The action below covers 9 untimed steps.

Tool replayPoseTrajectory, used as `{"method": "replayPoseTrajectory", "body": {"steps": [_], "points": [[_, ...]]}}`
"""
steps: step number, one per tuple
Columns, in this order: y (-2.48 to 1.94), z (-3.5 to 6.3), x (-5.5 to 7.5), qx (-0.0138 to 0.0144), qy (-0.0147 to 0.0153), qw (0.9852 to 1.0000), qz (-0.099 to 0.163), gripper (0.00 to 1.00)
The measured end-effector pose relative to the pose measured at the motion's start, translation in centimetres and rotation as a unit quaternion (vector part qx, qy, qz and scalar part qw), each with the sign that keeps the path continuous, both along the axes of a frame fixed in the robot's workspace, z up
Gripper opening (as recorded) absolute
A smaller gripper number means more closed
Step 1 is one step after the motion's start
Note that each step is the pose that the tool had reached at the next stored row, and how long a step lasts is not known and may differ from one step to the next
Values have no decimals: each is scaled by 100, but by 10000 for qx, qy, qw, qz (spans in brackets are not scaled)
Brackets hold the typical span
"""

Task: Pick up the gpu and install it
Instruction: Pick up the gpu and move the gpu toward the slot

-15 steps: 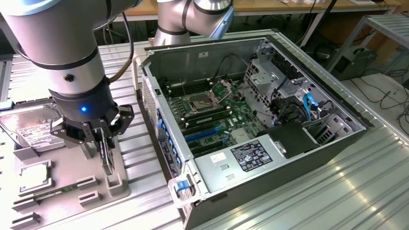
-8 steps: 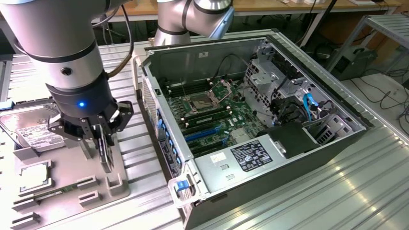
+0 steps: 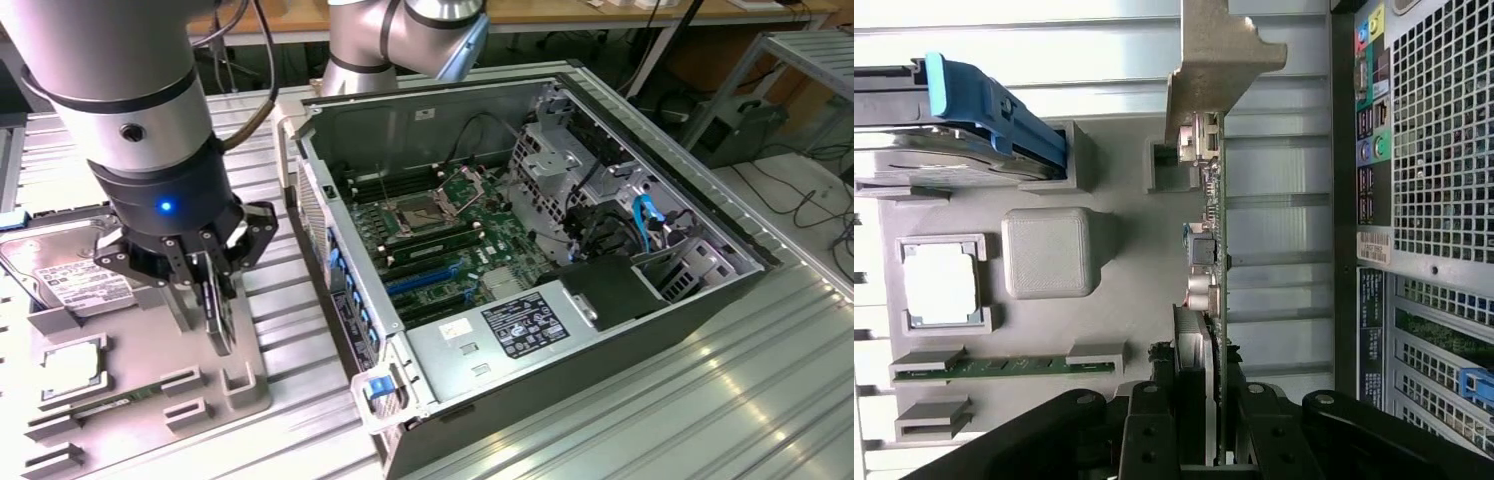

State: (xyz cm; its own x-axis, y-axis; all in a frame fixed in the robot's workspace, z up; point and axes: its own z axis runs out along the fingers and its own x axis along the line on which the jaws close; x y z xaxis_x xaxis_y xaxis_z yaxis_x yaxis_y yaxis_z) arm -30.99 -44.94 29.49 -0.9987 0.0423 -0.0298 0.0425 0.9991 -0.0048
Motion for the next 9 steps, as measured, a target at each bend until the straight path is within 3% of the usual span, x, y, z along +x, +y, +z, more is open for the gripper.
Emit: {"method": "replayPoseTrajectory", "body": {"steps": [9], "points": [[0,86,2,-2,0,10000,0,28]]}}
